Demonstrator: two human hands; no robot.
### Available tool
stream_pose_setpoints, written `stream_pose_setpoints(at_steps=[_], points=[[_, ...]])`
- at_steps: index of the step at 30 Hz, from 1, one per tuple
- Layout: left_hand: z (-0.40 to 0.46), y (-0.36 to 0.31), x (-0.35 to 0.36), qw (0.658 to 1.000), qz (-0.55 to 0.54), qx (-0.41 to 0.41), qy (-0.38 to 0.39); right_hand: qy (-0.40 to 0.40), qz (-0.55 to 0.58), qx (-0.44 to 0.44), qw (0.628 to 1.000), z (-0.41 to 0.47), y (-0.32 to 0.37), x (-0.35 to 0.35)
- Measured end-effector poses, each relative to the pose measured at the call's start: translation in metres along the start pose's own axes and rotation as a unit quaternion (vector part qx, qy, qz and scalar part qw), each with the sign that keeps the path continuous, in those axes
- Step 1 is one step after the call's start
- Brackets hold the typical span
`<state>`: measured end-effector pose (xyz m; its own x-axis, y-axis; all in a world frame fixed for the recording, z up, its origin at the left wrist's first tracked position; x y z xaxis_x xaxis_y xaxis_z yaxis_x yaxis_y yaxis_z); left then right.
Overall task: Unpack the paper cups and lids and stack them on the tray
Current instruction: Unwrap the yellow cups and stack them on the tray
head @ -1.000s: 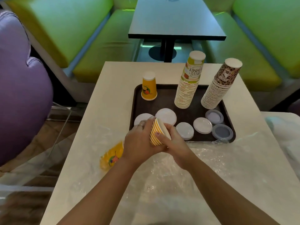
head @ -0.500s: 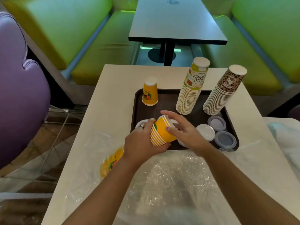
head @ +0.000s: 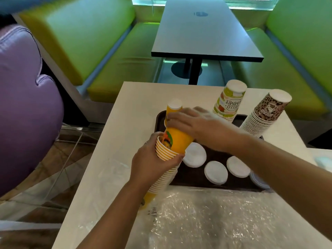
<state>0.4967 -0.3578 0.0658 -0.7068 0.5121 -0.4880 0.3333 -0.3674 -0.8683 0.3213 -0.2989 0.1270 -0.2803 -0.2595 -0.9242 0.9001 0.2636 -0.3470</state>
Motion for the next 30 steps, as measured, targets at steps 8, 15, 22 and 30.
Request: stream_pose_setpoints(at_steps=[8, 15, 22, 30], points=[[0.013, 0.014, -0.025, 0.997, -0.042, -0.055, -0.037, -0.118, 0.255, 0.258, 0.924, 0.030, -0.051, 0.022], [0.018, 0.021, -0.028, 0.995, -0.066, -0.075, -0.025, -0.162, 0.523, 0.506, 0.666, 0.072, -0.045, 0.089], [0.023, 0.022, -0.029, 0.993, -0.089, -0.082, -0.014, -0.101, 0.556, 0.575, 0.592, 0.071, -0.038, 0.157], [0.022, 0.023, -0.028, 0.993, -0.094, -0.071, -0.014, -0.017, 0.450, 0.594, 0.667, 0.052, -0.019, 0.184]])
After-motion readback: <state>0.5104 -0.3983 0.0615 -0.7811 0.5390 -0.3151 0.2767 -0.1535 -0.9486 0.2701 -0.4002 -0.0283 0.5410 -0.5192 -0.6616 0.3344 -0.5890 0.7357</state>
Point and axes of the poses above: each hand's wrist, its own z-axis towards the middle knuckle, its own x-axis out of the palm, y = z × x, the point moved 1 cm from there along z, towards the middle knuckle, and after that the axes turned 7 degrees about -z, right-handed, at the moved point
